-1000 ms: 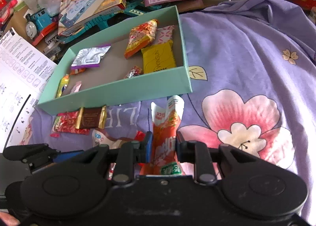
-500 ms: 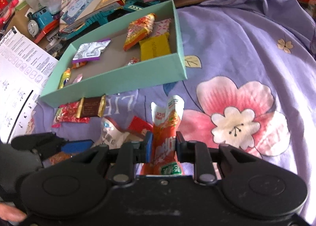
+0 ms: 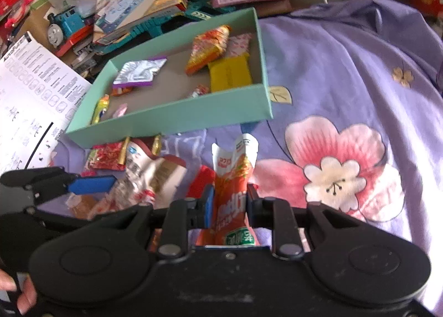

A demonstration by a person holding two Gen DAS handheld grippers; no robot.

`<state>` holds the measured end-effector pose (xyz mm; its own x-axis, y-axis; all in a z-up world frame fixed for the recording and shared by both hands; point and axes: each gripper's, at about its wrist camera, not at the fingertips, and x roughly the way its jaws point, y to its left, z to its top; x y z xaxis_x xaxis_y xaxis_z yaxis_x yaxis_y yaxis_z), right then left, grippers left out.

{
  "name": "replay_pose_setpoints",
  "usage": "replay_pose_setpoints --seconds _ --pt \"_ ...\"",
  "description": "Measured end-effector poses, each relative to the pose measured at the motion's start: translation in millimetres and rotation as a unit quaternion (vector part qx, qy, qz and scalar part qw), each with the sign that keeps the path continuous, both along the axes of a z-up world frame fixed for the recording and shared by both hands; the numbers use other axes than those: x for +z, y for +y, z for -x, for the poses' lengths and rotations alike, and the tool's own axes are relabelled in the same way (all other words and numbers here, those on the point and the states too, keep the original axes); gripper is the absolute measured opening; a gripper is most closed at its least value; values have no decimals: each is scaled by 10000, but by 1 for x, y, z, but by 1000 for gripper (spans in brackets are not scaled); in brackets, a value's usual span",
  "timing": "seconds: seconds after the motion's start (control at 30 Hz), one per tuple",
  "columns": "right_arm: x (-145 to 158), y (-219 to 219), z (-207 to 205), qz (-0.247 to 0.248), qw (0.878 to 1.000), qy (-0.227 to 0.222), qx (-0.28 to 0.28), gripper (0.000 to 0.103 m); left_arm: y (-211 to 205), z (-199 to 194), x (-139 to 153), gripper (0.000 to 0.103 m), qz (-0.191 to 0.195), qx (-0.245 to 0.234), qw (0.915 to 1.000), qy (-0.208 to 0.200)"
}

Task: Organize snacks
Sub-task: 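Lift both bags and carry them over the green box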

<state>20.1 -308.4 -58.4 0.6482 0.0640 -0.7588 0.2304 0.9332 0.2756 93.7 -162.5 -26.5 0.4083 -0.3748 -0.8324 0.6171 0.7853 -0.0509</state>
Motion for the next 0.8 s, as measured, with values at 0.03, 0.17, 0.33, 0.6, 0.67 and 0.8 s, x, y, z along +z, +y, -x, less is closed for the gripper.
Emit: replay_pose_setpoints --seconds 0.03,0.17,0.33,0.6,0.67,0.8 --pt "4 2 -1 18 10000 -25 21 23 5 -2 4 64 41 54 10000 -15" --pt "27 12 -11 146 9996 -185 141 23 28 -13 23 64 215 325 9991 -168" --pt "59 26 -34 286 9982 -453 269 23 59 -42 52 64 405 672 9962 -389" --pt "78 43 -104 315 9969 -623 366 23 77 -117 65 65 349 860 9946 -465" --pt "75 45 -123 294 9971 -591 369 23 73 -133 56 65 304 857 9951 -386" --pt "57 49 -160 279 9981 -411 359 23 68 -158 37 65 238 963 9948 -241"
